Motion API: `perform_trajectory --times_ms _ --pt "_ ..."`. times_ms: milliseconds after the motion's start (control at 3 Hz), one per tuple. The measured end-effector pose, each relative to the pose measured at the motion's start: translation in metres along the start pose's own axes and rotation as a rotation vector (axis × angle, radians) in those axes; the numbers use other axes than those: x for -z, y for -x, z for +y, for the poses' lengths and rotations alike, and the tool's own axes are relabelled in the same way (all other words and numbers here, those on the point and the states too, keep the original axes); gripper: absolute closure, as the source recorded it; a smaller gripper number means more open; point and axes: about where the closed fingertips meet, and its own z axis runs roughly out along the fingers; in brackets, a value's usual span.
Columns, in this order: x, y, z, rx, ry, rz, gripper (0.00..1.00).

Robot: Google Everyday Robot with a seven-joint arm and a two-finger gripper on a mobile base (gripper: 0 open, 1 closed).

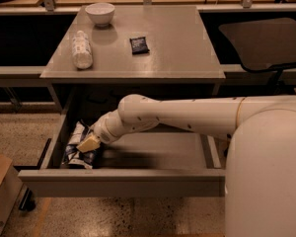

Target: Pick blue chip bag from top drawer and place on counter

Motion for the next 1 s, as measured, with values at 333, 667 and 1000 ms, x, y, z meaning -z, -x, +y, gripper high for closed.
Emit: perform_trajectory --times_ms 333,667,1000 --pt "0.023 0.024 0.001 -0.026 0.055 -0.115 1.0" --pt "0.069 0.054 0.014 -0.047 0.159 -0.262 1.0" --pt "0.107 0.069 0.029 -0.051 0.23 -0.367 1.0"
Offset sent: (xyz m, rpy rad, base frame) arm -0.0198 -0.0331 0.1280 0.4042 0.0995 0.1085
